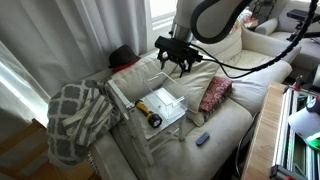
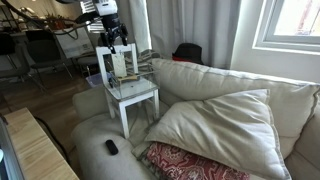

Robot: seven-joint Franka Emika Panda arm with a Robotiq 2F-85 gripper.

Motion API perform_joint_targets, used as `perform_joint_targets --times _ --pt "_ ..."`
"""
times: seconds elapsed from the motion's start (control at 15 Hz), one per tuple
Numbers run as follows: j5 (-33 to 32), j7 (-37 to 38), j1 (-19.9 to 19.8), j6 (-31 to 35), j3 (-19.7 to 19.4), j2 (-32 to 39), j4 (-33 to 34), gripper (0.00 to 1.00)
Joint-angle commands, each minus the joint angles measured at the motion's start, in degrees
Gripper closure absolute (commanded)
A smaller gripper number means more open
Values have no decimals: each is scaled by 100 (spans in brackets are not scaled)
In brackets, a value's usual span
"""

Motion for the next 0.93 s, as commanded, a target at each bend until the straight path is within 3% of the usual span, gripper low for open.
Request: perform_joint_targets --times 0.0,0.2,0.33,0.53,0.87 --pt "-27 -13 -120 -3 112 -1 -2 0" --pt "-30 -54 -122 -3 111 -1 -10 0" --pt "702 -1063 -180 13 537 140 165 0" --pt "1223 -2046 -140 -100 924 435 508 0" --pt "1519 -3639 -170 -351 1282 1130 1086 0"
